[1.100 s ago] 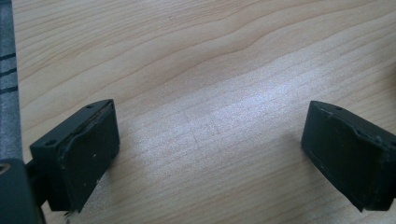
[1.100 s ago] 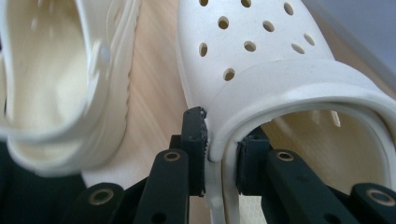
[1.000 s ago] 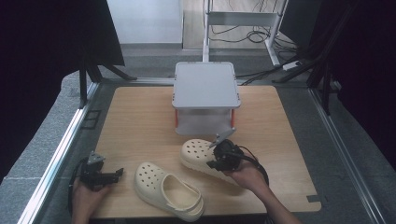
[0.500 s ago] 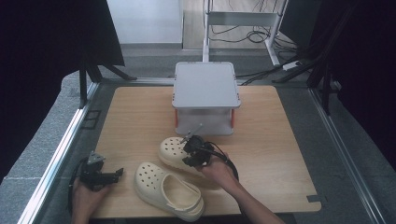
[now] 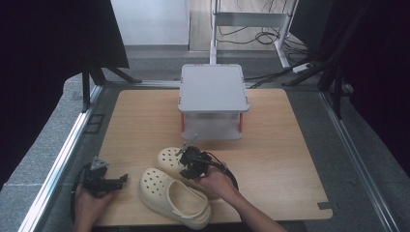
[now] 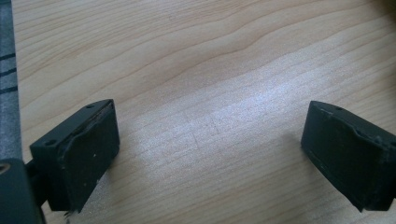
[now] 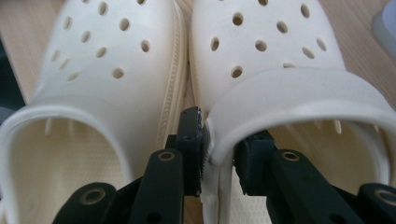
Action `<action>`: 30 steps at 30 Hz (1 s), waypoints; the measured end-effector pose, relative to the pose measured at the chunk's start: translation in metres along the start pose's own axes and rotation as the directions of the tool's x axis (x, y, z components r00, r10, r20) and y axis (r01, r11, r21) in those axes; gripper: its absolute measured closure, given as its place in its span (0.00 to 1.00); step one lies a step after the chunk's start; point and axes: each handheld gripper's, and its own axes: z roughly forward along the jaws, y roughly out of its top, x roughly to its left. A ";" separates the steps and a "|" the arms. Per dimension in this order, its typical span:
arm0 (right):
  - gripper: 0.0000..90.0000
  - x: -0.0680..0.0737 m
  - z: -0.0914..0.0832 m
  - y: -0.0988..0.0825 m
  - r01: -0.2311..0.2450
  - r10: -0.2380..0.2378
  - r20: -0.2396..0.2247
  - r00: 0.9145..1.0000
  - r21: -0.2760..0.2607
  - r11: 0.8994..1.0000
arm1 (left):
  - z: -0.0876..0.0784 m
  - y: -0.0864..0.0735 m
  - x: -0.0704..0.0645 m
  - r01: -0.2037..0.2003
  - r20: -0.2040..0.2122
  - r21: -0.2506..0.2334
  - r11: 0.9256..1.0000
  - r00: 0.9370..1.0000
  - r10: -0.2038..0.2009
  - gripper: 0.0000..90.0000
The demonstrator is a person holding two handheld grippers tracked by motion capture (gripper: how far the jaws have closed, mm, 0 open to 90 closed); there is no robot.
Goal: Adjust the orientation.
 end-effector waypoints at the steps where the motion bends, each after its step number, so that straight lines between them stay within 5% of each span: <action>1: 0.80 0.000 0.000 0.000 0.000 0.000 0.000 1.000 0.000 1.000 | 0.000 0.000 0.000 0.000 0.000 0.000 1.000 1.000 0.000 0.05; 5: 0.71 -0.007 -0.012 -0.004 0.012 -0.013 -0.047 0.999 -0.023 1.000 | 0.000 0.000 0.000 0.000 0.000 0.000 1.000 1.000 0.000 0.05; 11: 0.64 -0.014 -0.018 -0.015 0.089 -0.090 -0.076 0.993 -0.008 0.996 | 0.000 0.000 0.000 0.000 0.000 0.000 1.000 1.000 0.000 0.05; 13: 0.78 -0.017 -0.015 -0.021 0.096 -0.096 -0.112 0.989 -0.005 0.995 | 0.000 0.000 0.000 0.000 0.000 0.000 1.000 1.000 0.000 0.05; 16: 0.85 -0.017 -0.014 -0.023 0.079 -0.079 -0.128 0.989 -0.005 0.997 | 0.000 0.000 0.000 0.000 0.000 0.000 1.000 1.000 0.000 0.05; 20: 0.86 -0.011 -0.015 -0.021 0.086 -0.086 -0.102 0.991 -0.002 0.996 | 0.000 0.000 0.000 0.003 0.000 -0.003 1.000 1.000 -0.003 0.05; 30: 0.85 -0.003 -0.013 -0.023 0.076 -0.076 -0.133 0.988 -0.004 0.997 | 0.000 0.000 0.000 -0.002 0.000 0.001 1.000 1.000 0.002 0.05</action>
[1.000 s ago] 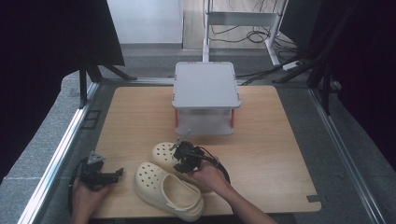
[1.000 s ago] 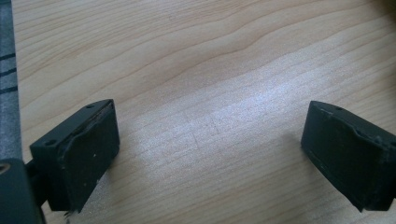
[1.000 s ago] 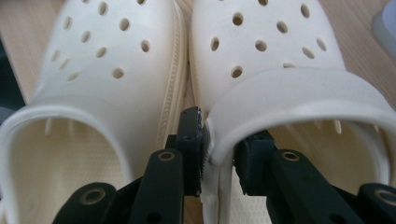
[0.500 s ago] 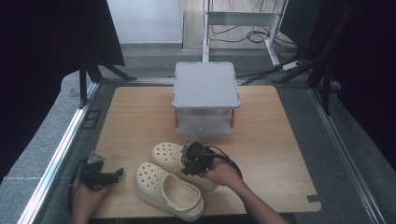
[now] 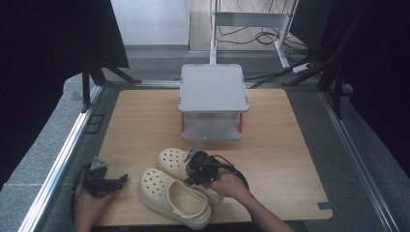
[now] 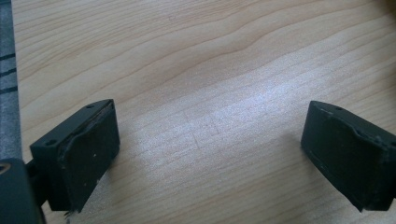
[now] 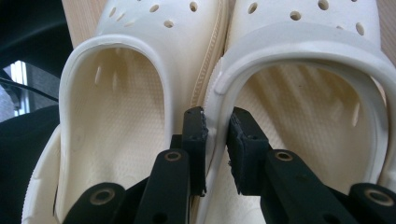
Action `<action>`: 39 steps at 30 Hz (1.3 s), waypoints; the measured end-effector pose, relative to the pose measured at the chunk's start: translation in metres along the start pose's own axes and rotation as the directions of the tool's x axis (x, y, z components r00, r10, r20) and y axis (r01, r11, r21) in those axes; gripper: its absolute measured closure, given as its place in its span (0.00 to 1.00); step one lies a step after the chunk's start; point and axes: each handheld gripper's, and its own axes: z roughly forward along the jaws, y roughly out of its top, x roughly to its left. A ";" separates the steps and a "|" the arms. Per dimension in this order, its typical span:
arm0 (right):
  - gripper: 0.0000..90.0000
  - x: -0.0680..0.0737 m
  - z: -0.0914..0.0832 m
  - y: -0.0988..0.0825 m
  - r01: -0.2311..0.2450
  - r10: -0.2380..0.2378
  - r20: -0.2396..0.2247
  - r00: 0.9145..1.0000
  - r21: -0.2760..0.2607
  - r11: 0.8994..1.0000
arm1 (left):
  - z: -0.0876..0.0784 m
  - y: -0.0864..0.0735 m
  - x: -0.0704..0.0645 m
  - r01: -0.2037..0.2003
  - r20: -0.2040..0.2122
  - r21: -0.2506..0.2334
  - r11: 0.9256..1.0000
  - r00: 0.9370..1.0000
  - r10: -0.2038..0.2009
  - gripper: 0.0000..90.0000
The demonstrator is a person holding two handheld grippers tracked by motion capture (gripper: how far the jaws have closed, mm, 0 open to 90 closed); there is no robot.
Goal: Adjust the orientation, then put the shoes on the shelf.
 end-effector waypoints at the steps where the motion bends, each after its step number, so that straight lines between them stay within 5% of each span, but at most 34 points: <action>1: 0.85 -0.001 0.000 -0.001 -0.005 0.005 -0.009 1.000 -0.008 1.000 | 0.000 0.000 0.000 0.000 0.000 0.000 1.000 1.000 0.000 0.05; 9: 0.73 -0.002 -0.006 -0.005 0.021 -0.021 0.009 1.000 -0.024 0.999 | 0.000 0.000 0.000 -0.001 0.000 0.001 1.000 1.000 0.001 0.05; 16: 0.42 0.000 -0.021 -0.012 0.039 -0.039 0.017 0.999 -0.038 0.999 | 0.000 0.000 0.000 -0.001 0.000 0.000 1.000 1.000 0.001 0.05; 24: 0.21 0.010 -0.019 -0.014 0.064 -0.065 -0.030 0.997 -0.030 0.997 | 0.000 0.000 0.000 -0.001 0.000 0.000 1.000 1.000 0.001 0.05; 39: 0.17 0.031 0.019 0.006 0.133 -0.134 0.021 0.991 0.043 0.990 | 0.000 0.000 0.000 -0.002 -0.001 0.000 1.000 1.000 0.002 0.05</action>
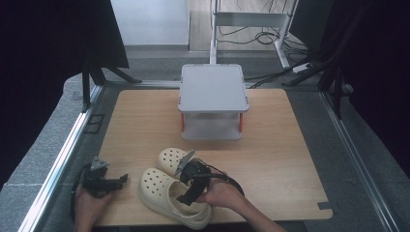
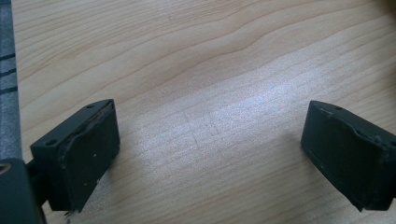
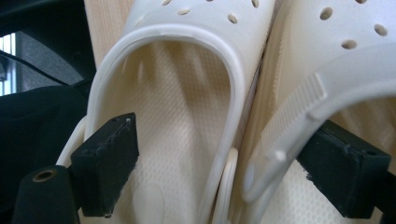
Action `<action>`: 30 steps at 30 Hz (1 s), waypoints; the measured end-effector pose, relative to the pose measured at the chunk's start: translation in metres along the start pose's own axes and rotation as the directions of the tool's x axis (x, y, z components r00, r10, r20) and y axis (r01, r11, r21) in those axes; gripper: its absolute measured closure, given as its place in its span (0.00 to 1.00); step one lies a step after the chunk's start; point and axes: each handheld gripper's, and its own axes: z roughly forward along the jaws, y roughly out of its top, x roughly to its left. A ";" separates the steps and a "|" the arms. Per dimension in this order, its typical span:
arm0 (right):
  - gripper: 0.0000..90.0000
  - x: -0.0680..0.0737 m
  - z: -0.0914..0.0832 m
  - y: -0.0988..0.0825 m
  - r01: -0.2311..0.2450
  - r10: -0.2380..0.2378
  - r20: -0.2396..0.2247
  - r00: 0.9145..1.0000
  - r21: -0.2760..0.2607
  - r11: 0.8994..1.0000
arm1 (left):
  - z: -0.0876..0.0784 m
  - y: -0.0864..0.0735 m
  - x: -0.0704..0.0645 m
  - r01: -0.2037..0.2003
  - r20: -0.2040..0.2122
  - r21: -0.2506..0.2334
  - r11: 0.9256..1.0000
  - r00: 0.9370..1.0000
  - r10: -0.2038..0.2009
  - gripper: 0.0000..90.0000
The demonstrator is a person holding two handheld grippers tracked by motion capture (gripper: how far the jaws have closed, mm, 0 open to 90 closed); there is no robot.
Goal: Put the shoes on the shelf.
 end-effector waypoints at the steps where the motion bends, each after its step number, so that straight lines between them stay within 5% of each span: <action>1: 0.19 0.001 0.003 0.002 0.005 -0.006 0.016 1.000 0.009 1.000 | 0.000 0.000 0.000 0.000 0.000 0.000 1.000 1.000 0.000 0.05; 9: 0.41 0.000 0.011 0.009 -0.004 0.000 0.088 0.996 0.042 0.999 | 0.000 0.000 0.000 0.000 0.000 -0.001 1.000 1.000 0.000 0.05; 20: 0.71 -0.007 0.020 0.014 -0.067 0.061 0.104 0.993 0.054 0.996 | 0.000 0.000 0.000 0.000 0.000 -0.001 1.000 1.000 0.000 0.05; 24: 0.75 -0.004 0.020 0.017 -0.066 0.055 0.132 0.990 0.074 0.995 | 0.000 0.000 0.000 0.000 -0.001 -0.001 1.000 1.000 0.000 0.05; 30: 0.77 -0.007 0.017 0.014 -0.087 0.079 0.112 0.991 0.062 0.994 | 0.000 0.000 0.000 0.000 0.000 0.000 1.000 1.000 0.000 0.05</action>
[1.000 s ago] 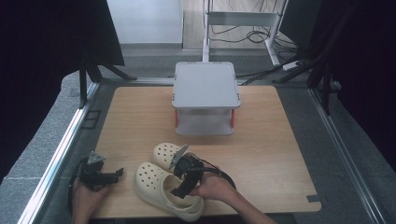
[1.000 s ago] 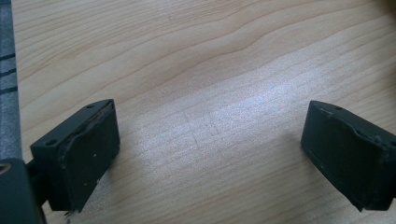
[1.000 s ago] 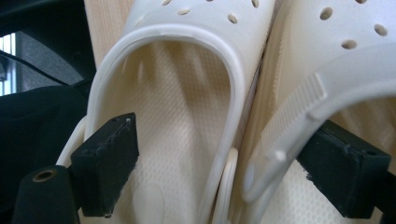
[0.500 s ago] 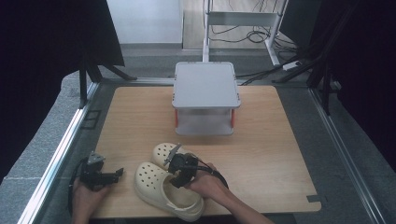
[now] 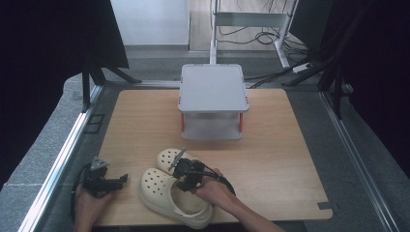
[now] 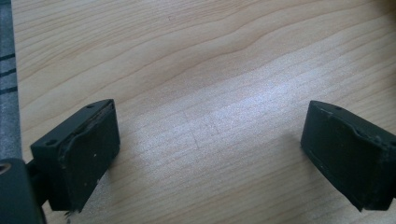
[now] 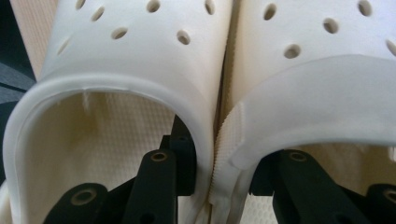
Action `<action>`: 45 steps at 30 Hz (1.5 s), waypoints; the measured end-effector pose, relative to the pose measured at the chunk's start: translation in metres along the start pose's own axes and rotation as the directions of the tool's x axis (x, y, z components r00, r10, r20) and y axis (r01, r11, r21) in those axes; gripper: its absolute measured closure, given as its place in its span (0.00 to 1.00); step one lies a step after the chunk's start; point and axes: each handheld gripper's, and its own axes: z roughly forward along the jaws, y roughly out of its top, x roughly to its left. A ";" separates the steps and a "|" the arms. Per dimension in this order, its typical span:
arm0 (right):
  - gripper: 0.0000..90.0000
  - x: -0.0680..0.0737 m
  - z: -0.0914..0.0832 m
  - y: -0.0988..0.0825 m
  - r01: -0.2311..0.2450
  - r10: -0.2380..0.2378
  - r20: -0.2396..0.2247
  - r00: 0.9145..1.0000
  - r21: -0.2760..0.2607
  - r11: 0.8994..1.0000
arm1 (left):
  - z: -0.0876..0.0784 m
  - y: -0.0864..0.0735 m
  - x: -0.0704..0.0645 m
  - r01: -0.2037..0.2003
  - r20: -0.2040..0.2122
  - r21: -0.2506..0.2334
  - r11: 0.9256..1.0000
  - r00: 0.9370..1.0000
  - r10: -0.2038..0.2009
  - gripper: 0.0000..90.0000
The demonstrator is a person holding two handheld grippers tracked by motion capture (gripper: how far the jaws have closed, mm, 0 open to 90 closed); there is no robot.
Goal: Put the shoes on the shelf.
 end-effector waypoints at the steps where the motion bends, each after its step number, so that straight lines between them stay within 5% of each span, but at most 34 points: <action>1: 0.78 -0.001 -0.001 -0.001 0.001 -0.001 -0.003 1.000 -0.002 1.000 | 0.000 0.000 0.000 0.000 0.000 0.000 1.000 1.000 0.000 0.05; 19: 0.79 -0.016 -0.040 -0.010 -0.050 0.048 -0.052 0.997 -0.037 0.998 | 0.000 0.000 0.000 -0.001 0.001 0.002 1.000 1.000 0.001 0.05; 45: 0.79 -0.038 -0.127 -0.005 -0.126 0.125 -0.009 0.992 -0.070 0.990 | 0.000 0.000 0.000 0.003 0.002 -0.001 1.000 1.000 -0.003 0.05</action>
